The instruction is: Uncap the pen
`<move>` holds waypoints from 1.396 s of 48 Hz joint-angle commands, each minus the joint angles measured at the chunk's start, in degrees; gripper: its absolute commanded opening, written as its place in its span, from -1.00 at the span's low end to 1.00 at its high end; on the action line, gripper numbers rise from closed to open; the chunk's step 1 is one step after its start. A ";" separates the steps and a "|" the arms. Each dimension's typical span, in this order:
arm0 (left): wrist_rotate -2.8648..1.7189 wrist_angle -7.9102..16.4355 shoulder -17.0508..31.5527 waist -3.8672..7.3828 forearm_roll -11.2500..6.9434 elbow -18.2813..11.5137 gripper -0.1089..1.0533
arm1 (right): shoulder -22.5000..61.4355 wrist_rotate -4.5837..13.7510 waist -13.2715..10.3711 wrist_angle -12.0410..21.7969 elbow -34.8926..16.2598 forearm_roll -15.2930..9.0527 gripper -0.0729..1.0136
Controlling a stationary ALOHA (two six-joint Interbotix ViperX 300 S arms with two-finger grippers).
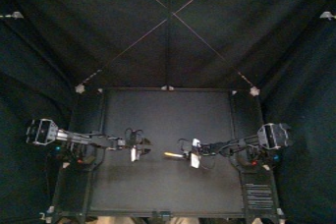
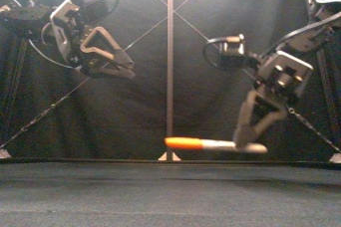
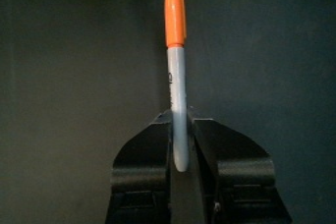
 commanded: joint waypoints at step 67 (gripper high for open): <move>-0.44 0.09 5.19 0.70 -9.05 -6.15 0.46 | -7.12 -0.35 -4.31 0.44 -8.79 -9.76 0.00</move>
